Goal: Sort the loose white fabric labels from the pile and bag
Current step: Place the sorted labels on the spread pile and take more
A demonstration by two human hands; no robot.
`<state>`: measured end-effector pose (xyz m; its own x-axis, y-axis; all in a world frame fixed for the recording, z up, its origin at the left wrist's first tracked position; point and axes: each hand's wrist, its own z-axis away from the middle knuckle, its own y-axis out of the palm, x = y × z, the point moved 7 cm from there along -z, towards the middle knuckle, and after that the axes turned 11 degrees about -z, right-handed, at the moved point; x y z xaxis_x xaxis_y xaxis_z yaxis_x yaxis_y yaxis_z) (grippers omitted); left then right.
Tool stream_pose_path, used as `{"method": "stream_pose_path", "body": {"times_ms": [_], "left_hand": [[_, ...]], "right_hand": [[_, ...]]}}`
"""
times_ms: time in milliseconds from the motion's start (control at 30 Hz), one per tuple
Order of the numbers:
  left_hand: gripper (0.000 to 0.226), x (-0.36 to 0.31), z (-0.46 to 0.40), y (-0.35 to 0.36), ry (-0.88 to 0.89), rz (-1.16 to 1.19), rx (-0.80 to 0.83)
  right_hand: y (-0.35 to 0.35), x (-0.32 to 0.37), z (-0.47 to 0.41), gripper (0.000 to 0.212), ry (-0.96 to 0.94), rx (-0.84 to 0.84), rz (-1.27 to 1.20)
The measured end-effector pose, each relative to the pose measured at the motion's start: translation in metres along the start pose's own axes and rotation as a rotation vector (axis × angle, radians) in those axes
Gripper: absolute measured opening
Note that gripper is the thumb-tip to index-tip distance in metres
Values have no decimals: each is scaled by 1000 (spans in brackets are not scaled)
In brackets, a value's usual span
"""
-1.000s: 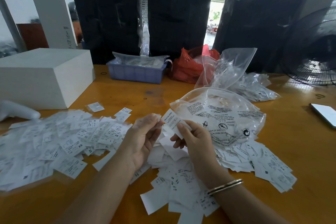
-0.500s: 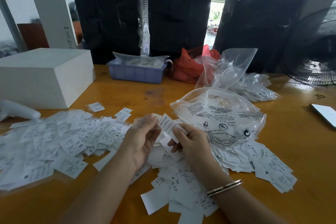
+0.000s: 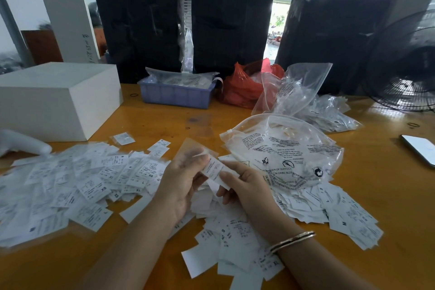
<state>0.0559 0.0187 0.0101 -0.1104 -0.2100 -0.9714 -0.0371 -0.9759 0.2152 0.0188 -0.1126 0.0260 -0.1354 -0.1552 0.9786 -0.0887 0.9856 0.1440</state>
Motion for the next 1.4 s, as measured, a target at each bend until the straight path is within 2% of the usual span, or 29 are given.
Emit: {"method": "stream_pose_path", "body": {"times_ms": [100,167,233,333,400,533,600,700,800,833,900,967,1200,1400], "left_hand": [[37,2,2,3,-22,-83,34],[47,4,6,11,-26,-155,140],[40,4,10,18,-26,-166,208],[39,-3,7,12,-2,-34,128],[42,-5,4,6,-1,16,79],[29,4,5,5,0,-269,45],[24,6,6,6,18,-311,32],[25,0,7,9,53,-317,80],[46,-7,8,11,60,-257,125],[50,-10,8,9,58,-212,118],[39,-15,5,2,78,-145,84],[14,-18,3,-5,116,-186,43],[28,-12,2,1,142,-399,137],[29,-10,3,5,134,-432,192]], "right_hand": [[-2,0,-1,25,8,-13,39],[-3,2,-1,28,-7,-30,65],[-3,3,0,28,-17,-40,43],[-5,3,-1,28,-19,-36,-102],[-5,4,-1,33,-35,-14,-103],[-2,3,-1,36,-50,0,29],[-3,2,-2,34,-41,-17,32],[-8,0,-4,21,-23,-35,-7],[-13,1,-5,4,-18,-63,-71],[-14,0,-6,6,-12,-69,-87],[-17,0,-7,8,2,-73,-115],[-18,-1,-8,5,3,-79,-153],[-23,-1,-8,10,12,-151,-258],[-23,0,-6,3,35,-139,-311]]}}
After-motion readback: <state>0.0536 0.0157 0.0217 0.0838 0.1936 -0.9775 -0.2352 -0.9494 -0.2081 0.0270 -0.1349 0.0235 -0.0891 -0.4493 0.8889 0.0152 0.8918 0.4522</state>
